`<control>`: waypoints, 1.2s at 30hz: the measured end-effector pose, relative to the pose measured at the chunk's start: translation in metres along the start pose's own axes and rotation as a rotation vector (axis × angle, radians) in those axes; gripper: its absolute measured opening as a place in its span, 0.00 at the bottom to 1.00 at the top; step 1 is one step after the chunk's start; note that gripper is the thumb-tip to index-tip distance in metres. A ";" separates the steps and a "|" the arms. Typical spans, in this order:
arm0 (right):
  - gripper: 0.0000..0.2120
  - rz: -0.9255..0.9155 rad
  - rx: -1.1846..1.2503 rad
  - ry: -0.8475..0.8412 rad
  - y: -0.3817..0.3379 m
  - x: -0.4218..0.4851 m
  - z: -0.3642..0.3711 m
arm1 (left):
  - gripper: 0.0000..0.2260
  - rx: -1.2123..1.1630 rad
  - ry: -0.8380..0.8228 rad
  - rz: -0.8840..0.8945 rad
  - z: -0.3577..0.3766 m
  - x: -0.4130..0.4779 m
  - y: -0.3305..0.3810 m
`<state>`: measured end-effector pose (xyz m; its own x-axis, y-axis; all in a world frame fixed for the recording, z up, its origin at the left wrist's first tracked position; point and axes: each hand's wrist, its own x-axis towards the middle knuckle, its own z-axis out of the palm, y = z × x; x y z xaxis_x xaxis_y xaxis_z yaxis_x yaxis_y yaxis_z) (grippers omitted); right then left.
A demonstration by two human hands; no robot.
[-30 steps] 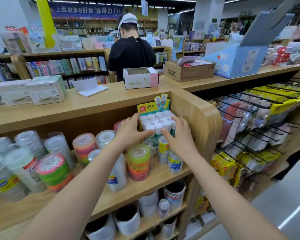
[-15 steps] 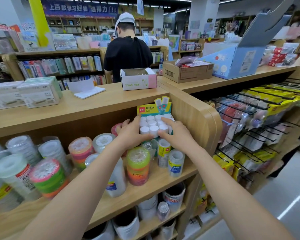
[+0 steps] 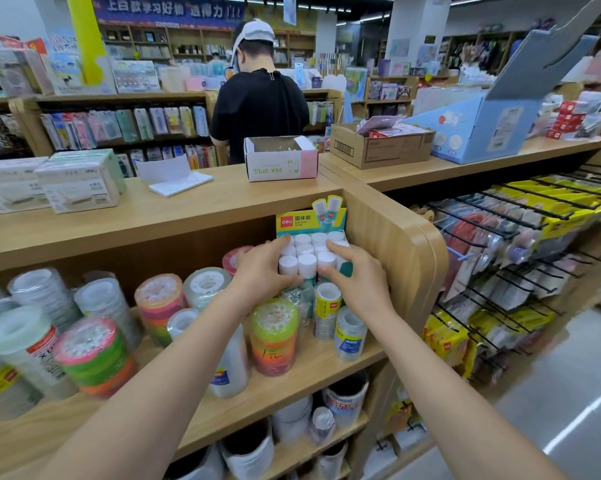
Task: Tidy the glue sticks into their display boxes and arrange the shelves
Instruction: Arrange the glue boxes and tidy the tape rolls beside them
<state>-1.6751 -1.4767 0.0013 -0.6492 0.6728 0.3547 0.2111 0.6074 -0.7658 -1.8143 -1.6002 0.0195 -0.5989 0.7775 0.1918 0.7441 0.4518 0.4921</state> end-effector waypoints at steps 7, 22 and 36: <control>0.26 0.051 -0.117 -0.099 -0.004 0.004 -0.008 | 0.40 -0.066 -0.001 0.001 0.000 -0.001 0.006; 0.25 0.041 -0.011 -0.014 0.007 -0.004 0.000 | 0.43 0.069 0.062 -0.081 0.005 0.002 0.009; 0.20 0.019 -0.049 0.136 0.006 -0.019 0.001 | 0.42 0.023 0.064 -0.097 0.007 -0.004 0.015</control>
<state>-1.6620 -1.4866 -0.0102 -0.5406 0.7336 0.4118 0.2603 0.6113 -0.7474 -1.7987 -1.5933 0.0200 -0.6857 0.7002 0.1986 0.6877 0.5340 0.4918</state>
